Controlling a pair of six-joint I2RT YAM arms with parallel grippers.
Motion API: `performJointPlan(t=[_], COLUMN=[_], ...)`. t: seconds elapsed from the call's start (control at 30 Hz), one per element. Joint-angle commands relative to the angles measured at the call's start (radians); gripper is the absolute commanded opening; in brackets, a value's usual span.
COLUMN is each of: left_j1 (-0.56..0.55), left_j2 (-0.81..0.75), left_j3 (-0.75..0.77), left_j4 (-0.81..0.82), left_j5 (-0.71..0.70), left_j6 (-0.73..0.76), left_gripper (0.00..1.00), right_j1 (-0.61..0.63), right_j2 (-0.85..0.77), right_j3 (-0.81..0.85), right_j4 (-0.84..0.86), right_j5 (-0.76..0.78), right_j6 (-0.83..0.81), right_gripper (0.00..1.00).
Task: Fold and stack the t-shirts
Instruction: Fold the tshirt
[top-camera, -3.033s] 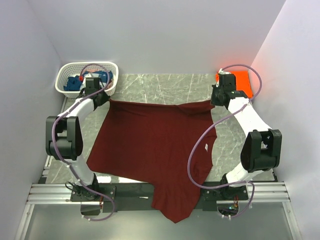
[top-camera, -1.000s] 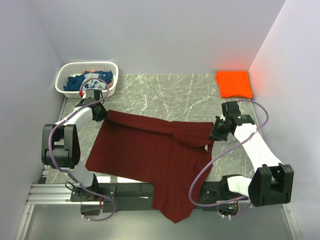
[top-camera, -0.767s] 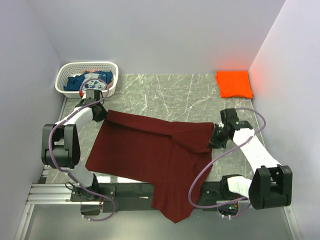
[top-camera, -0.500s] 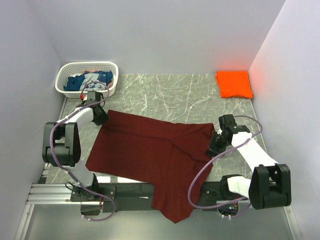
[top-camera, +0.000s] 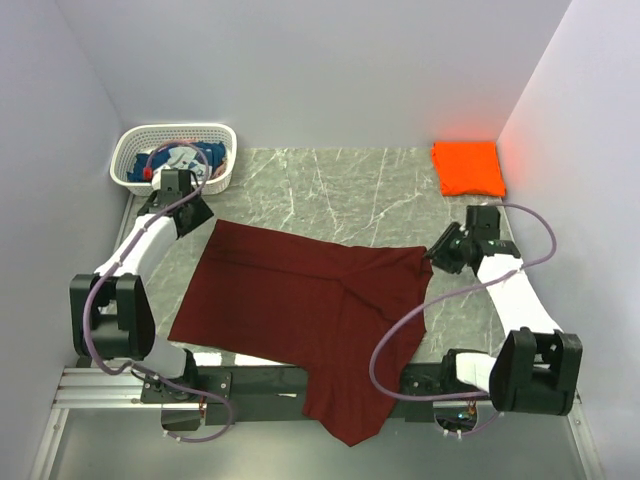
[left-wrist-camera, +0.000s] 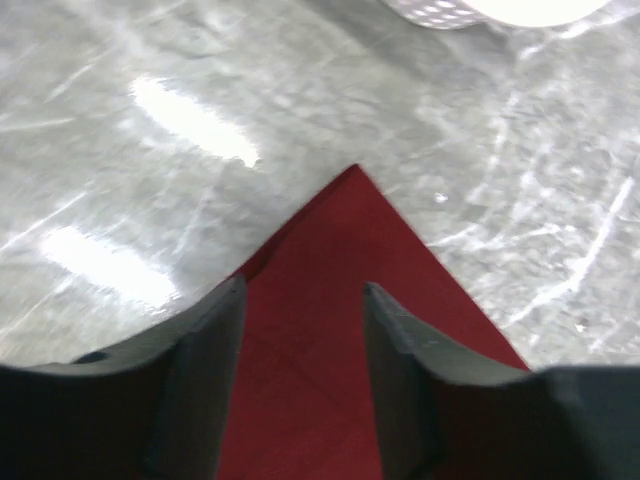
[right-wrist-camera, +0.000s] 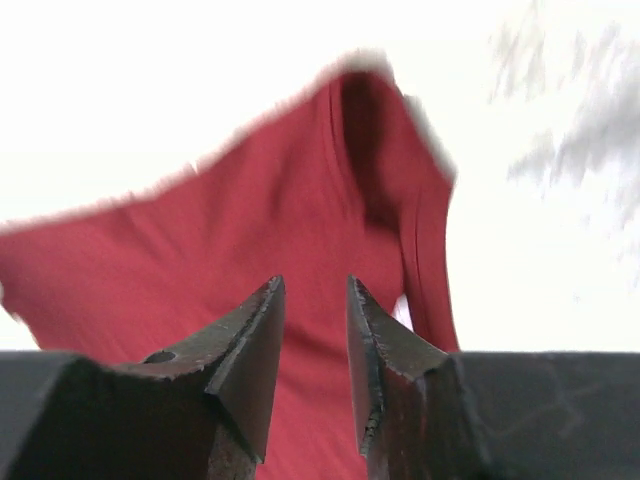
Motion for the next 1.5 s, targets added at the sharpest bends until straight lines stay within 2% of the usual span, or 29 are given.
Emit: performJointPlan(t=[0.0, 0.2, 0.6, 0.83, 1.0, 1.07, 1.2, 1.47], left_j1=[-0.031, -0.044, -0.044, -0.044, -0.042, -0.041, -0.039, -0.027], left_j2=[0.048, 0.19, 0.33, 0.346, 0.361, 0.364, 0.378, 0.392], left_j3=[0.041, 0.072, 0.094, 0.089, 0.089, 0.086, 0.092, 0.1], left_j4=[0.055, 0.097, 0.109, 0.09, 0.072, 0.066, 0.043, 0.003], left_j5=[0.047, 0.09, 0.09, 0.072, 0.052, 0.047, 0.033, 0.012], left_j6=[0.048, 0.069, 0.077, 0.069, 0.072, 0.069, 0.062, 0.035], left_gripper=[0.53, 0.47, 0.45, 0.43, 0.41, 0.41, 0.4, 0.39], right_j1=[-0.07, -0.168, -0.179, -0.182, -0.217, -0.242, -0.265, -0.297], right_j2=[0.046, 0.173, 0.393, 0.471, 0.476, 0.467, 0.45, 0.437], right_j3=[-0.026, -0.063, -0.071, -0.106, -0.158, -0.184, -0.192, -0.221], right_j4=[0.225, 0.445, 0.611, 0.705, 0.763, 0.782, 0.773, 0.8], right_j5=[-0.048, -0.163, -0.293, -0.339, -0.333, -0.331, -0.321, -0.299], right_j6=[0.069, 0.083, 0.113, 0.158, 0.196, 0.213, 0.202, 0.215], right_gripper=[0.38, 0.36, 0.39, 0.38, 0.29, 0.18, 0.08, 0.01])
